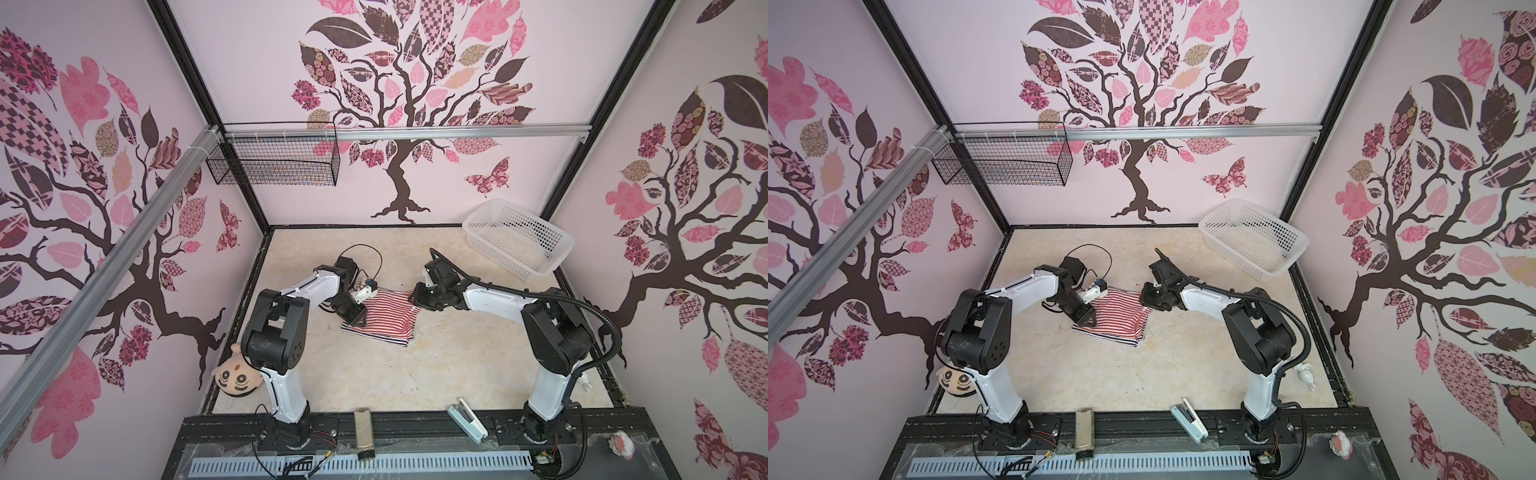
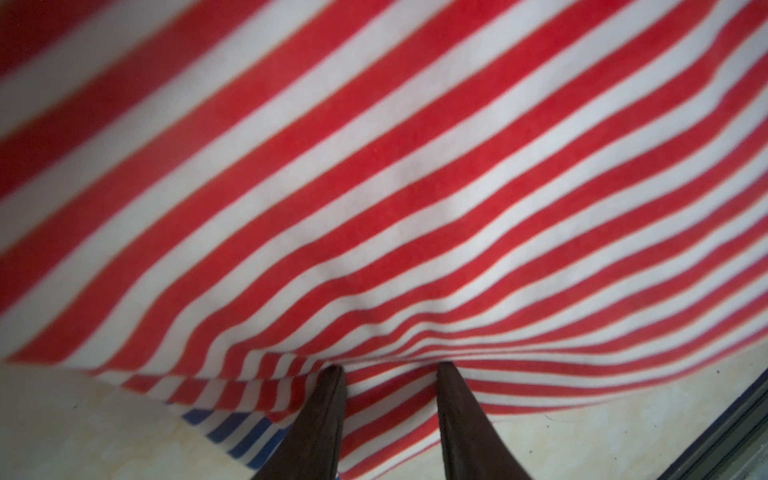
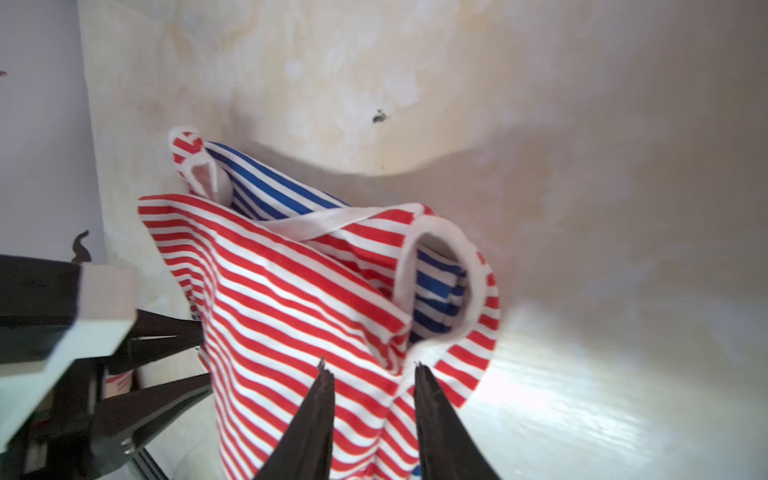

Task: Fold and stack the tank tops

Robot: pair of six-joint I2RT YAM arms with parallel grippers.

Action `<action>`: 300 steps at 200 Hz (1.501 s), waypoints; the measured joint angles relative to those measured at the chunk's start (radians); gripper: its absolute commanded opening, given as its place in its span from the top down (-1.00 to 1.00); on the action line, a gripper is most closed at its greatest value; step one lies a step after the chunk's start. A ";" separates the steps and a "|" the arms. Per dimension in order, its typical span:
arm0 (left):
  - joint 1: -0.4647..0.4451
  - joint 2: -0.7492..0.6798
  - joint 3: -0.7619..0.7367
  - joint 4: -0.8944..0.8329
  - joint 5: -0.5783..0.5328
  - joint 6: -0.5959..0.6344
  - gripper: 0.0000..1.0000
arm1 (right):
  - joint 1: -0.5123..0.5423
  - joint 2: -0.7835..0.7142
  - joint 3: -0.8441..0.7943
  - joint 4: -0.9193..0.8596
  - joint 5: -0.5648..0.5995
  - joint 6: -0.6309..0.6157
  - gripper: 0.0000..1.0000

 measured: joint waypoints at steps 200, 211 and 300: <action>-0.004 -0.010 -0.020 0.019 0.044 -0.019 0.18 | 0.022 0.106 -0.035 0.070 -0.137 0.020 0.74; -0.005 -0.004 -0.017 0.016 0.064 -0.022 0.18 | 0.003 0.121 -0.021 0.074 -0.160 0.009 0.74; -0.010 0.059 0.070 -0.020 0.093 -0.087 0.11 | -0.040 0.122 0.109 -0.113 -0.072 -0.101 0.27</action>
